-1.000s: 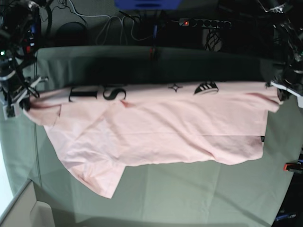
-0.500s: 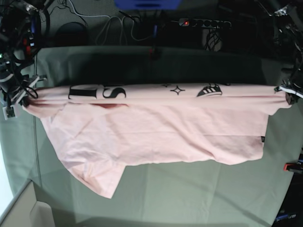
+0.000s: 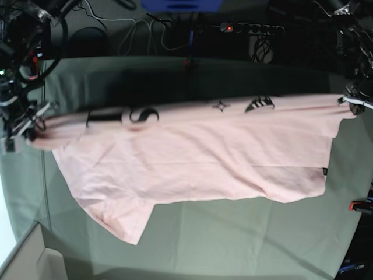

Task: Layout the t-shirt on the table in an organized manner, then fold the t-shirt properly
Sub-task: 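Lift the folded edge with both grippers and pull it taut, then release the shirt and move the left gripper to the hem corner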

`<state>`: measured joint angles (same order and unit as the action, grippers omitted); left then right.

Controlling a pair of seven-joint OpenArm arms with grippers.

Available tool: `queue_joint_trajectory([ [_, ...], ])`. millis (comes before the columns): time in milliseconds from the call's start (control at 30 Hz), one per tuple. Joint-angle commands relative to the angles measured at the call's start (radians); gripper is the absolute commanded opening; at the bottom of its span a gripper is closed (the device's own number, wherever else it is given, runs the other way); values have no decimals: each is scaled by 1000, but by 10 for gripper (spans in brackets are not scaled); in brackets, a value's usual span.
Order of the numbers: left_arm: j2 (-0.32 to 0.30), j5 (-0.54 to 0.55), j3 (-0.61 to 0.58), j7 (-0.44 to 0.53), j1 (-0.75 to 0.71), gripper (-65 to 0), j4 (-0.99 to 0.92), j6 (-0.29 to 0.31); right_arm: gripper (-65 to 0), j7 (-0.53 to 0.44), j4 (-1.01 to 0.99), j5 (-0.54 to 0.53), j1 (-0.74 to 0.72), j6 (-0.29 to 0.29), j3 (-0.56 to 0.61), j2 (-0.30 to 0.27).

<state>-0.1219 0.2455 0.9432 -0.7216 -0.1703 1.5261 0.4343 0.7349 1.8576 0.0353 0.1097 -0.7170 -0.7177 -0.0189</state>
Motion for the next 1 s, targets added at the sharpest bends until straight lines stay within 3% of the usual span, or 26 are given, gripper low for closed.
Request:
queue_joint_trajectory([
  [0, -26, -10, 13, 44, 5, -650, 26, -21, -650, -15, 33, 4, -14, 19, -27, -13],
  [667, -23, -11, 7, 47, -35, -650, 14, -21, -650, -19, -28, -8, 203, 19, 17, -2],
  [800, -12, -11, 7, 49, -42, -650, -23, -21, -650, -19, -108, -8, 241, 19, 22, 4],
  [967, -9, -10, 6, 49, -56, -650, -83, -21, -650, -21, -227, -8, 246, 19, 20, -26],
])
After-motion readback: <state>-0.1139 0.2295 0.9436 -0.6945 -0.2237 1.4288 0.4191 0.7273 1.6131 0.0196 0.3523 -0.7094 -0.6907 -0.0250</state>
